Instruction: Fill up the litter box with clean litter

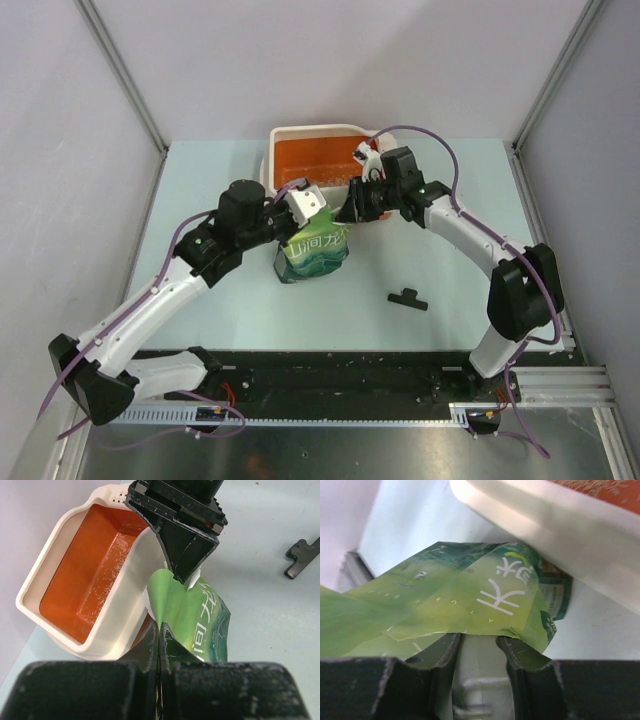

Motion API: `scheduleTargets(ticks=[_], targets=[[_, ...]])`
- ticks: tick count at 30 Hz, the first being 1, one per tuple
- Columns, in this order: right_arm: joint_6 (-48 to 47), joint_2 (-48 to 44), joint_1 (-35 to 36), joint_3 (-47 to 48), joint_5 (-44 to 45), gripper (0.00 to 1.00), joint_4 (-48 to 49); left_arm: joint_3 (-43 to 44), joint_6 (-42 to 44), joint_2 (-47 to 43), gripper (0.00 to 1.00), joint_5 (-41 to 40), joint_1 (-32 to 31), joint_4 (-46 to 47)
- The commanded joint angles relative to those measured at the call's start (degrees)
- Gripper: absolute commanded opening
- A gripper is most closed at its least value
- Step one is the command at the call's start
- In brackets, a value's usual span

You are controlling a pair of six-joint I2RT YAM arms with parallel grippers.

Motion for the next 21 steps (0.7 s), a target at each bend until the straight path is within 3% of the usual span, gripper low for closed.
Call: scheduleTargets(ticks=[1, 7, 11, 21], targets=[[11.8, 3.2, -2.6, -2.49, -13.56, 0.0, -3.35, 4.52, -1.36, -2.06, 0.0, 0.64, -0.35, 6.94], [23.72, 3.72, -7.86, -6.09, -28.32, 0.0, 5.71, 2.14, 0.13, -2.68, 0.0, -0.68, -0.26, 6.86], [36.12, 4.69, -12.79, -6.62, -32.65, 0.0, 14.06, 0.22, 1.18, -3.73, 0.0, -1.12, 0.0, 6.33], [47.93, 7.85, -19.56, -6.97, -40.82, 0.0, 24.44, -6.91, 6.11, -7.51, 0.0, -2.88, 1.58, 5.63]])
